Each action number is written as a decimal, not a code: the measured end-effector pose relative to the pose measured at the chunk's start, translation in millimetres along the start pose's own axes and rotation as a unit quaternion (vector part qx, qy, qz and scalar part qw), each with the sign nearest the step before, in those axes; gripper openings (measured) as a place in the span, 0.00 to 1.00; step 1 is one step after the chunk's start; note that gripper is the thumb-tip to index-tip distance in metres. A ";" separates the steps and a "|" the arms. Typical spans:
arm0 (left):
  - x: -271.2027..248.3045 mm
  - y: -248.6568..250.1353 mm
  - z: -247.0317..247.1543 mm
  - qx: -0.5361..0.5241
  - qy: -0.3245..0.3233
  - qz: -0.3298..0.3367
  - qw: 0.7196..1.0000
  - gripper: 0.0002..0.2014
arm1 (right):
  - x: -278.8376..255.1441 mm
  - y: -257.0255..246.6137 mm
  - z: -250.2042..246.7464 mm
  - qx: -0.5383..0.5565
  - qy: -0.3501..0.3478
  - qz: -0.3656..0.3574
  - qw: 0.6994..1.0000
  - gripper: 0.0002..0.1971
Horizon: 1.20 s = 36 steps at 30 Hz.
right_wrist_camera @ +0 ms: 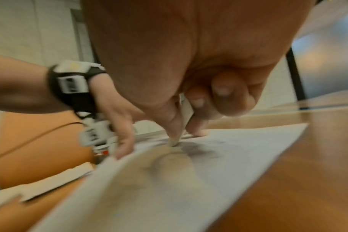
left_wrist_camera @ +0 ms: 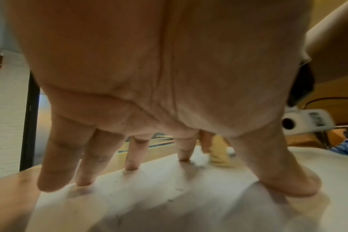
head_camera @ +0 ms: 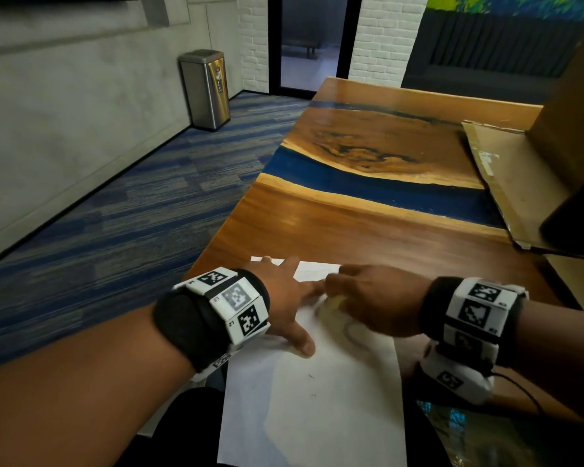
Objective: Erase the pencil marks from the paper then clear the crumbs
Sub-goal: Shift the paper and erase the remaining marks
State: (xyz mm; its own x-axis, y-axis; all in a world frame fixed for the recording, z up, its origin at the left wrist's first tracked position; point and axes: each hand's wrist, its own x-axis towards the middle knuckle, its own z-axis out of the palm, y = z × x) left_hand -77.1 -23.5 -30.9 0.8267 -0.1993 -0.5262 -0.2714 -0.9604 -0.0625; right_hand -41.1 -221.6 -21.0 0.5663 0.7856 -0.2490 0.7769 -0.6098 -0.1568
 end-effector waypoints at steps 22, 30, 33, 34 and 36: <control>-3.0 -4.2 -1.4 0.005 -0.011 0.006 1.000 0.57 | -6.3 -5.7 1.1 0.011 -0.048 -0.014 0.999 0.13; -5.6 -2.6 -6.0 -0.009 -0.008 -0.002 1.000 0.56 | 2.6 38.4 -7.4 -0.018 -0.016 0.111 0.993 0.12; -3.9 5.1 -5.0 -0.050 0.009 0.000 0.999 0.50 | 3.1 38.5 -6.7 -0.006 -0.013 0.122 0.992 0.13; -2.6 7.4 -3.8 -0.054 0.018 0.003 0.998 0.49 | 3.1 38.2 -7.2 -0.005 -0.009 0.125 0.992 0.13; 0.1 9.8 -1.6 -0.052 0.030 0.012 0.998 0.48 | -0.1 30.9 -7.6 -0.004 0.001 0.123 0.992 0.12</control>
State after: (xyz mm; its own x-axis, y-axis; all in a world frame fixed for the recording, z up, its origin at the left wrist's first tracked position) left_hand -78.9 -33.3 -30.2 0.8496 -0.2304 -0.4745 -0.2412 -0.9697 0.0390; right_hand -15.1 -239.7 -18.5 0.7392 0.6139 -0.2770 0.6176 -0.7819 -0.0848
